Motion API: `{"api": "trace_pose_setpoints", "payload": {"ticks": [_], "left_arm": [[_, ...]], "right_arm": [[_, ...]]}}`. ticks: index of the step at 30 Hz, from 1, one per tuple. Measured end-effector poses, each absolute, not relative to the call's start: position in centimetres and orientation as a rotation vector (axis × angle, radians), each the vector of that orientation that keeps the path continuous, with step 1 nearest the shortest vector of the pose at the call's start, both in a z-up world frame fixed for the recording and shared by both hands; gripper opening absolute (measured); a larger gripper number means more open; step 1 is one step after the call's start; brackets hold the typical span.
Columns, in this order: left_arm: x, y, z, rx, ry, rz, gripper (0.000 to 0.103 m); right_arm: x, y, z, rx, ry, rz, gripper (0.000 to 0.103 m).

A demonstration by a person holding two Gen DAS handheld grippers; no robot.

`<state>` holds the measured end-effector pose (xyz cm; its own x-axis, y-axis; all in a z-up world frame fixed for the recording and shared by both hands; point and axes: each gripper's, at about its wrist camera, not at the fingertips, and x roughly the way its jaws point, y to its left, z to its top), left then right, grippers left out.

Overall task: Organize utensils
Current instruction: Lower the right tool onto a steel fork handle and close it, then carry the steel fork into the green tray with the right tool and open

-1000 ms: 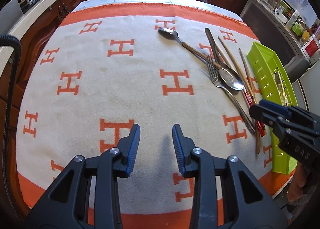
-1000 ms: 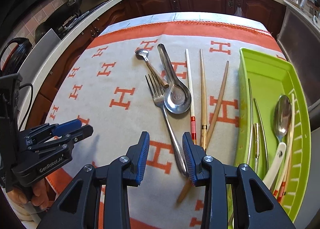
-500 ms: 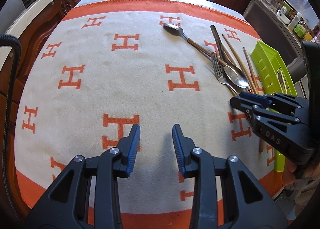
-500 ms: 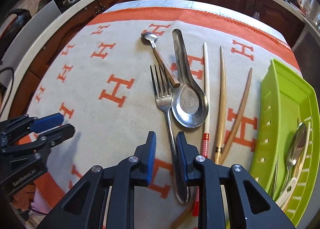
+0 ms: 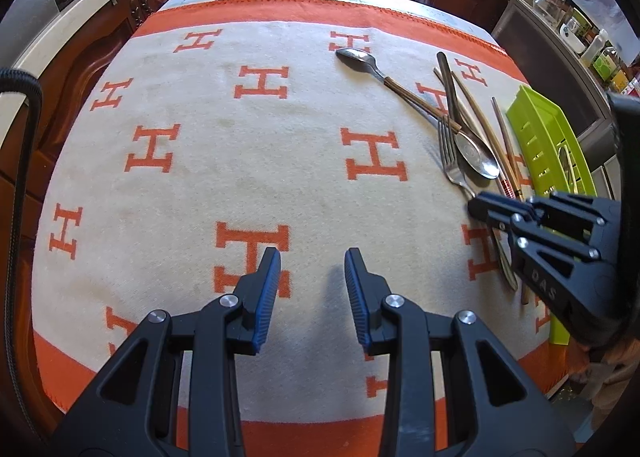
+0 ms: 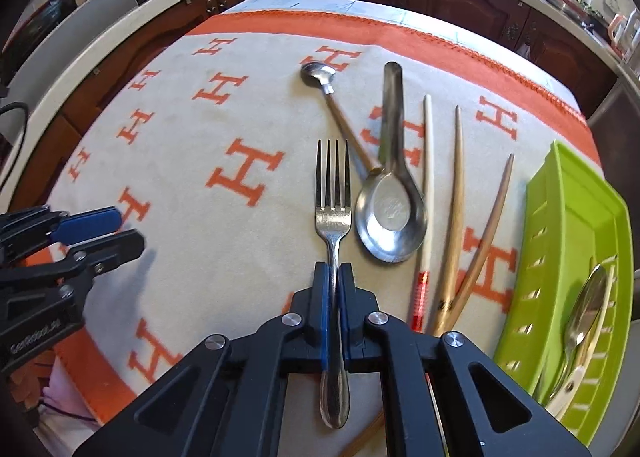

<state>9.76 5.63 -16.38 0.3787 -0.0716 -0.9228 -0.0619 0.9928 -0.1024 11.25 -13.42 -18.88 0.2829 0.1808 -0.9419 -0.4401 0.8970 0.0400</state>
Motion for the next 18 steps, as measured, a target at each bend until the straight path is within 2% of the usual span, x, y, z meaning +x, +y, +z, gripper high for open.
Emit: {"api": "trace_pose_setpoints", "payload": {"ticks": [18], "left_arm": [[8.5, 3.0, -14.8, -0.06, 1.165, -0.029, 0.03]], "right_arm": [[4.5, -20.2, -10.3, 0.008, 1.116, 0.409, 0.004]]}}
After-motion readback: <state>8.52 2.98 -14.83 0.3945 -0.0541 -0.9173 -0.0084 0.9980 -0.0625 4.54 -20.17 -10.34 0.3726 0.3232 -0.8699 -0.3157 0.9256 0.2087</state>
